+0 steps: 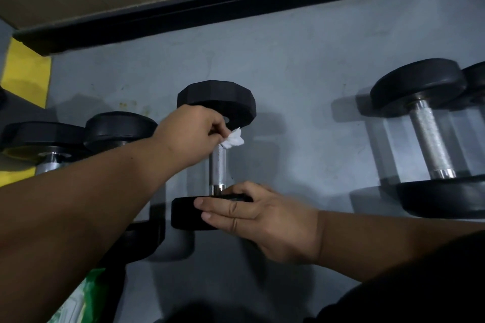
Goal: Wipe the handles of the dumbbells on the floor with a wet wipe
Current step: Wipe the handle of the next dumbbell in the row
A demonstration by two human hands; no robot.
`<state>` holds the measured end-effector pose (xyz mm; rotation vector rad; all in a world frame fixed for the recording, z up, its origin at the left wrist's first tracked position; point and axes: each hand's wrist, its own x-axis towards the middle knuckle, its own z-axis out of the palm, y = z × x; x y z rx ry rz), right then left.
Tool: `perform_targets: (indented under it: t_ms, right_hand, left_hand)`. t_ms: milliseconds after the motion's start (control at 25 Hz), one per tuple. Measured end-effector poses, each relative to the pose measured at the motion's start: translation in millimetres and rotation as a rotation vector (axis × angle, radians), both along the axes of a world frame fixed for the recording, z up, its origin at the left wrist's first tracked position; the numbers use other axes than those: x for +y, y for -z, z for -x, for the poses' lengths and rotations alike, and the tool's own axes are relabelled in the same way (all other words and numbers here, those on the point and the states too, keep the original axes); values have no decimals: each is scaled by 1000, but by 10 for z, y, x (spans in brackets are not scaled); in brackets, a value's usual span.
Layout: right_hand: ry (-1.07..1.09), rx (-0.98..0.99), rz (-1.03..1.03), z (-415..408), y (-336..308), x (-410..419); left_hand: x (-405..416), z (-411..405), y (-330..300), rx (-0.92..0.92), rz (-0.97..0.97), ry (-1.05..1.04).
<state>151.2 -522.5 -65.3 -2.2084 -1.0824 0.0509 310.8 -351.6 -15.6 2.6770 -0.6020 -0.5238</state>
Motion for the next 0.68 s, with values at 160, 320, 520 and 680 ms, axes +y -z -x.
perform_targets:
  t_ms: [160,320,520,680]
  right_hand:
    - [-57,17,-15,-98,-25,110]
    - [-125,-32,3,-223,-79,300]
    - [-135,-12,32,-206,-42,294]
    - [-157,-8,37,-229,-34,240]
  left_hand:
    - [93,-32,17,28,56,-43]
    - [235,44,-9,184,44,35]
    - [337,207,62,42,1,225]
    - [393,330,180,-14,60,383]
